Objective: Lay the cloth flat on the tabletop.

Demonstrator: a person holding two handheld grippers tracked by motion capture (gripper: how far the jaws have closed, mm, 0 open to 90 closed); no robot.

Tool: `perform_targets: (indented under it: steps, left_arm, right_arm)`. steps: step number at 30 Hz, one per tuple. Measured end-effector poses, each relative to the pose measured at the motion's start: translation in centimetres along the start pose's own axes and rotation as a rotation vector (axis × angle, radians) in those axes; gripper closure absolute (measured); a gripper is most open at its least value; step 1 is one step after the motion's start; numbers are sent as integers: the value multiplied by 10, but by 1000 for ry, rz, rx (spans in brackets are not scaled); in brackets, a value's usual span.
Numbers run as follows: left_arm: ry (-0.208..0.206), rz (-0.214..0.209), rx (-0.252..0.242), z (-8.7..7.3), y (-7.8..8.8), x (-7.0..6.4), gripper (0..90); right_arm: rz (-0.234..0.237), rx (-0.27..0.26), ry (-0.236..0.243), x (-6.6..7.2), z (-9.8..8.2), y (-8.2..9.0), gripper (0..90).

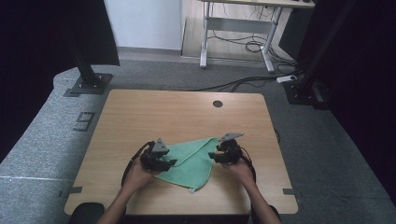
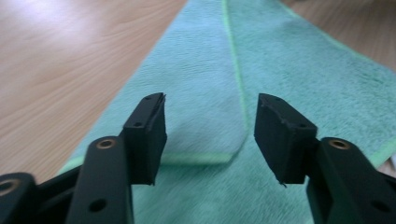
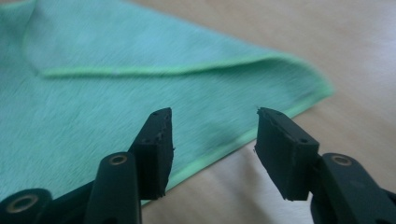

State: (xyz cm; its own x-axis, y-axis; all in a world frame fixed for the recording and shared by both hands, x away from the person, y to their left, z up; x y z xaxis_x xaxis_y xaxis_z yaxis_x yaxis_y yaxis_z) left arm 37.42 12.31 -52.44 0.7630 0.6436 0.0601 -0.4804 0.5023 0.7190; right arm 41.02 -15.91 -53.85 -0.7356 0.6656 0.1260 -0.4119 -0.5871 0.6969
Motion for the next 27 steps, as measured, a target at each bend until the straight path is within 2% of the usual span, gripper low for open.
perform_targets:
  steps: [3,4,5,6,8,9,11,12,15,18,19,20,21,22,23,24,25,27]
  left_arm:
    - [-13,2,28,-1,-6,-1,490]
    - [-17,1,40,-3,-9,-2,490]
    - [-25,4,57,-5,-12,-2,524]
    - [-39,6,86,-8,-18,-4,549]
    - [-41,3,93,-9,-20,-4,575]
    - [-21,-26,84,-10,-21,-4,682]
    - [-19,-15,87,-7,-20,-2,805]
    - [-20,-13,86,-5,-19,0,836]
    - [-6,1,72,3,-14,6,847]
    - [50,36,17,25,-2,30,843]
    - [50,36,17,25,-2,30,840]
    - [65,54,8,32,1,41,840]
    - [93,92,-2,41,4,57,828]
    - [110,106,-5,45,4,66,819]
    - [110,106,-5,45,4,66,803]
    - [140,126,-14,50,4,78,803]
    - [169,159,-19,53,2,89,706]
    - [183,201,-26,54,0,100,604]
  right_arm:
    - [-25,9,12,8,-8,-4,363]
    - [-25,9,12,8,-8,-4,363]
    - [-52,22,5,9,-12,-7,293]
    - [-60,29,0,10,-14,-8,271]
    - [-75,38,-1,10,-15,-9,251]
    - [-90,48,0,10,-19,-12,217]
    - [-95,34,-13,9,-20,-13,200]
    - [-95,32,-10,9,-21,-13,200]
    - [-93,27,-6,8,-21,-13,197]
    - [-94,18,-6,8,-22,-12,196]
    - [-94,18,-6,8,-22,-12,196]
    - [-94,18,-7,8,-22,-12,195]
    - [-93,17,-6,8,-23,-12,196]
    - [-93,16,-7,8,-23,-12,196]
    - [-93,16,-7,8,-23,-12,196]
    - [-93,17,-5,8,-23,-12,196]
    - [-91,14,1,7,-23,-12,196]
    - [-91,14,2,7,-24,-11,195]
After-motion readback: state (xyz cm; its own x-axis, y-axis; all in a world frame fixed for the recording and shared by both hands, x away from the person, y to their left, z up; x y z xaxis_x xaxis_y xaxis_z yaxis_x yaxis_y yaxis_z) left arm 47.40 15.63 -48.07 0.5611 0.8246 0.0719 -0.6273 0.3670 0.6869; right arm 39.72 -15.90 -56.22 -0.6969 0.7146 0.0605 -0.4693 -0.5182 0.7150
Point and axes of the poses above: each handheld gripper's, and its own axes: y roughly backward along the jaws, z roughly out of its top, x roughly to its left, the point moved 2 cm from there along -y, roughly forward along the jaws, and after that the axes turned 4 degrees about z, right-handed, at the moved point
